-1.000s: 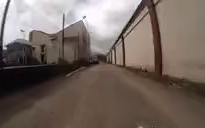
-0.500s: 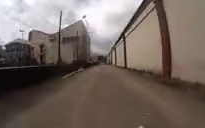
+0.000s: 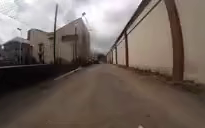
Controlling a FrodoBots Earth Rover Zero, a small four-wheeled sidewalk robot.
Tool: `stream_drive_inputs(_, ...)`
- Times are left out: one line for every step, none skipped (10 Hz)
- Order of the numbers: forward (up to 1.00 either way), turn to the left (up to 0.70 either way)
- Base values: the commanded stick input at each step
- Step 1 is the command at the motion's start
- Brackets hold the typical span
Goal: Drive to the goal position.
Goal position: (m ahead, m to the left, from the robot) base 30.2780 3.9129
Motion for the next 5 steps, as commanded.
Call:
stream_drive_inputs(1.00, 0.00)
stream_drive_inputs(1.00, 0.00)
stream_drive_inputs(1.00, 0.00)
stream_drive_inputs(1.00, 0.00)
stream_drive_inputs(1.00, 0.00)
